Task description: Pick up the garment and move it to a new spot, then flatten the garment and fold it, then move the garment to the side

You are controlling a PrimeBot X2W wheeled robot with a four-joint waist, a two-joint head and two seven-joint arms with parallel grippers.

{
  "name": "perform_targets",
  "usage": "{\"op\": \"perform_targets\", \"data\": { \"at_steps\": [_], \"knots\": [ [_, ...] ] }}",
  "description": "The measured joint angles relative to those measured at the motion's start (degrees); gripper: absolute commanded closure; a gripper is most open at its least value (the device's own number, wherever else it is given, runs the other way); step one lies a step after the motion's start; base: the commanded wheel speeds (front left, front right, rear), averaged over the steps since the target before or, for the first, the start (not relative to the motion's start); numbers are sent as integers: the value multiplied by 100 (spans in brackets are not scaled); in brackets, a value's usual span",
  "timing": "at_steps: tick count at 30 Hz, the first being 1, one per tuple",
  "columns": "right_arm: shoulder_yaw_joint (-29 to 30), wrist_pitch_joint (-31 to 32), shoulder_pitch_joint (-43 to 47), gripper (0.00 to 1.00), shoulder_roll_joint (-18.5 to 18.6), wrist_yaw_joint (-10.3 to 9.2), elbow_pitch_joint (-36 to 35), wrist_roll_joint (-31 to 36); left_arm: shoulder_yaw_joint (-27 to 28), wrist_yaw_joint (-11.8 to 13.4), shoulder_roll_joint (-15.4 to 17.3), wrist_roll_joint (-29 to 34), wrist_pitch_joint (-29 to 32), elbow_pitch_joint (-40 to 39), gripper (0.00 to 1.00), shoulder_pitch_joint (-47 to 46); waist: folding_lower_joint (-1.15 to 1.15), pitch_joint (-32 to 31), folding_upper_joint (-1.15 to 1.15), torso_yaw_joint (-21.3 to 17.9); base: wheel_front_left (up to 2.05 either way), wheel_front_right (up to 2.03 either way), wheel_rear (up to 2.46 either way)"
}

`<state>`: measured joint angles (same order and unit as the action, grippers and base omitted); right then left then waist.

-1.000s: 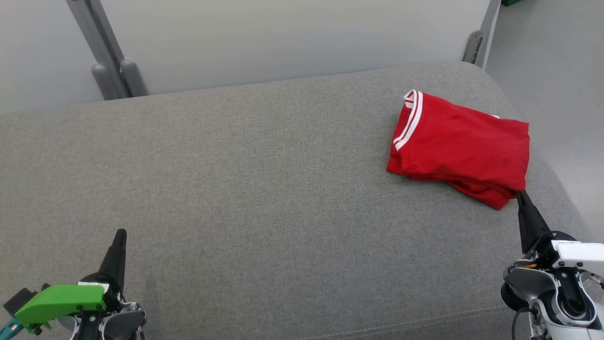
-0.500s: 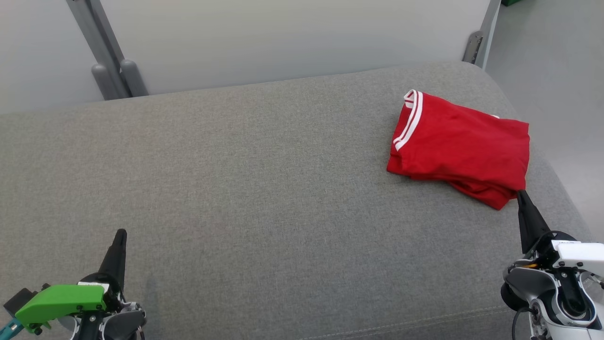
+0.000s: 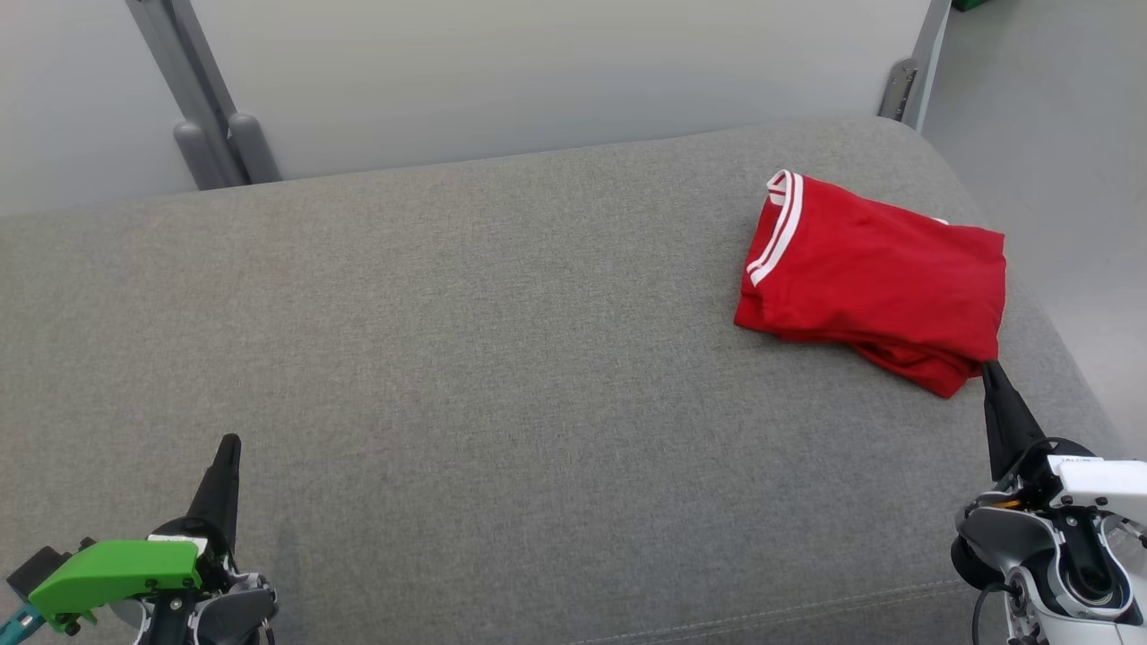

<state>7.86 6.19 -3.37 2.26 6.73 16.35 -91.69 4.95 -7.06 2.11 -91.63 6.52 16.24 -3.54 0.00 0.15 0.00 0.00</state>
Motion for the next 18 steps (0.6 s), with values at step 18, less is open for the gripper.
{"op": "perform_targets", "data": {
  "at_steps": [18],
  "knots": [
    [0,0,0,100,0,0,-12,-1,-1,0,0,1,0,-4,100,0,0,1,0,0,0,0,0]
  ]
}}
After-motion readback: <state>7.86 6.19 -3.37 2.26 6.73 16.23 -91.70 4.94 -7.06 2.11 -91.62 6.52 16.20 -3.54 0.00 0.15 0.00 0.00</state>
